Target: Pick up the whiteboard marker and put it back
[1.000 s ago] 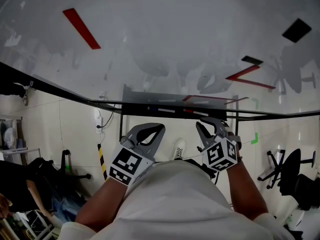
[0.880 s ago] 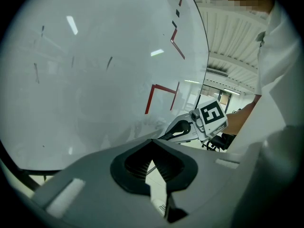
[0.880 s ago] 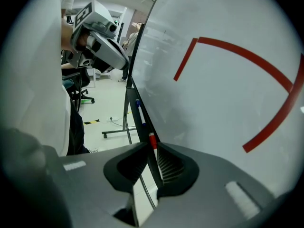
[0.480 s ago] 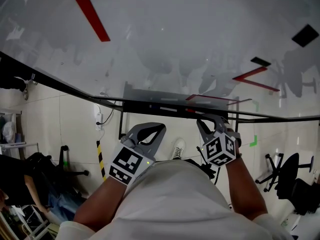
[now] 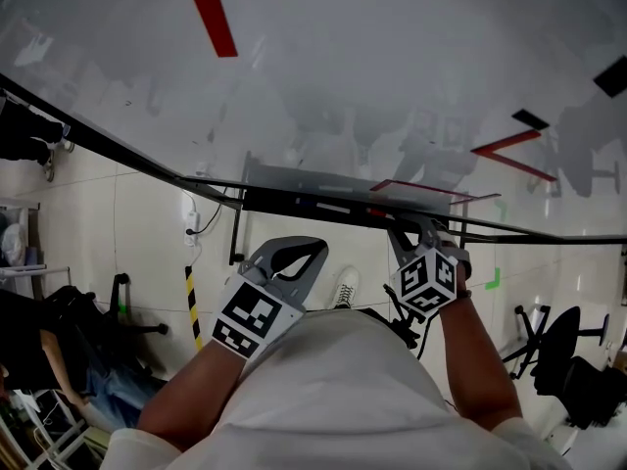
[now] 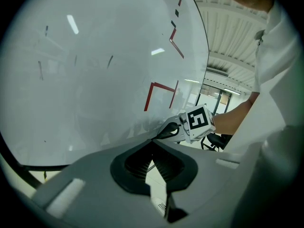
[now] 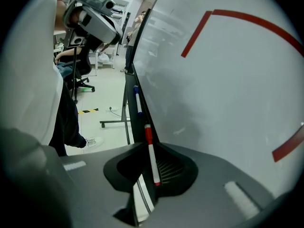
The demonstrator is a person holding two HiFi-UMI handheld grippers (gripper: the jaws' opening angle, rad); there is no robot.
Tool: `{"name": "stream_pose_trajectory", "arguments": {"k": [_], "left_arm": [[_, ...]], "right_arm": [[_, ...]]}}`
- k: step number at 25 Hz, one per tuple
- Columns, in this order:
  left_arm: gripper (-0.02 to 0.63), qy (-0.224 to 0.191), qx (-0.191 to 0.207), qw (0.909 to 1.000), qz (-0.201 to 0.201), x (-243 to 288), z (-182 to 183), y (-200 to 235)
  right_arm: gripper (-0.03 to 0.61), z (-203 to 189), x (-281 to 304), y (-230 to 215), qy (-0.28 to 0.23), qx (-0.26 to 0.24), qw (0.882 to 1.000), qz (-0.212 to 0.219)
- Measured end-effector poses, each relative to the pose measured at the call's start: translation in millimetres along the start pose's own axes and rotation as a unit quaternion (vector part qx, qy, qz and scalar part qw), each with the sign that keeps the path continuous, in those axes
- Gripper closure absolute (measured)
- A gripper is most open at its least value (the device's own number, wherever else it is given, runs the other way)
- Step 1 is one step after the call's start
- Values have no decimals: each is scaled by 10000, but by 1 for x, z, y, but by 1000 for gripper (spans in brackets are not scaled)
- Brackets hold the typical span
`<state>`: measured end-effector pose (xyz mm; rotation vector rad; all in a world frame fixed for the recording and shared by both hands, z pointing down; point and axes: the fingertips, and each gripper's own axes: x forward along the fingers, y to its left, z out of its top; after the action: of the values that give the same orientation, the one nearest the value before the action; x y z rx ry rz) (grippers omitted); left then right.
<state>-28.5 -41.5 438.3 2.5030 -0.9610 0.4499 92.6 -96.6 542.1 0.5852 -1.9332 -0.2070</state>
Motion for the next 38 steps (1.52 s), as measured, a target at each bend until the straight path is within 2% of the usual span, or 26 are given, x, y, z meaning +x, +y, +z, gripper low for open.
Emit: {"name": "stream_pose_trajectory", "arguments": {"k": [16, 38], "left_arm": [[598, -30, -84, 9999, 54, -5, -2, 1], [598, -50, -128, 9999, 52, -7, -1, 2]], "right_arm": [[532, -7, 20, 4, 325, -564, 9978, 107], [538, -8, 30, 4, 498, -850, 9950, 178]]}}
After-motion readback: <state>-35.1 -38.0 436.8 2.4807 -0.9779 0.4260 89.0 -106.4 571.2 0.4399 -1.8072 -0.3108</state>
